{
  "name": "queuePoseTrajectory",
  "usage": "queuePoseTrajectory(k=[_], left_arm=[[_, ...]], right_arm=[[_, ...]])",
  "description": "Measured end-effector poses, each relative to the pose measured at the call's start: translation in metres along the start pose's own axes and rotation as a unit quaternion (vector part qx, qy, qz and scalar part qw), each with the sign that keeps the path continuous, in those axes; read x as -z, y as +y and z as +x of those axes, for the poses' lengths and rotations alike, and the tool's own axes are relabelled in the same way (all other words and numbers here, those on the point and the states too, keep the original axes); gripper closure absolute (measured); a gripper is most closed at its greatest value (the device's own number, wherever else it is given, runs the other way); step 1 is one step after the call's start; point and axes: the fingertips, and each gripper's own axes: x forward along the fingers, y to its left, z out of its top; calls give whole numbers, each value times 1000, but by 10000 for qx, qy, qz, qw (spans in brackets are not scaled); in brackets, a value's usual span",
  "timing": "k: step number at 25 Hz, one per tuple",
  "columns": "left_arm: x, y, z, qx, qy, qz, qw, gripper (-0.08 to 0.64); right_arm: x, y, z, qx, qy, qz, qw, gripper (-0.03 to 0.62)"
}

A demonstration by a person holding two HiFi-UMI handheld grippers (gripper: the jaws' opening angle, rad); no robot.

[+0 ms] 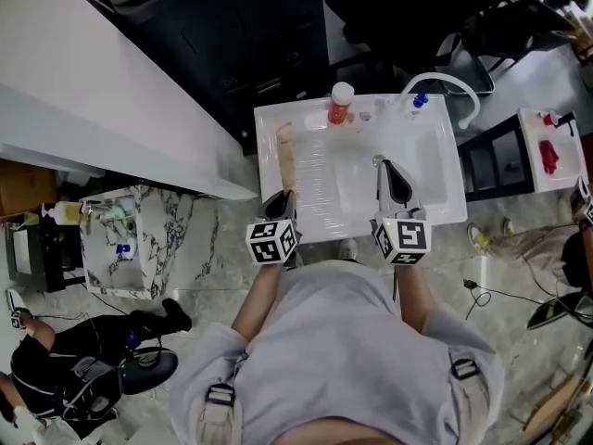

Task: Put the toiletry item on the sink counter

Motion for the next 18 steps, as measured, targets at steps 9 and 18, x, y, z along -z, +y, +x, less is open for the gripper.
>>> queuePoseTrajectory(k=[9, 18], left_arm=[[9, 4, 14, -3, 173, 1, 9999, 518], [22, 8, 26, -24, 378, -12, 9993, 518]], right_arm=[[-1, -3, 2, 54, -1, 7, 10000, 588], [-4, -7, 0, 118, -60, 2, 9999, 588]])
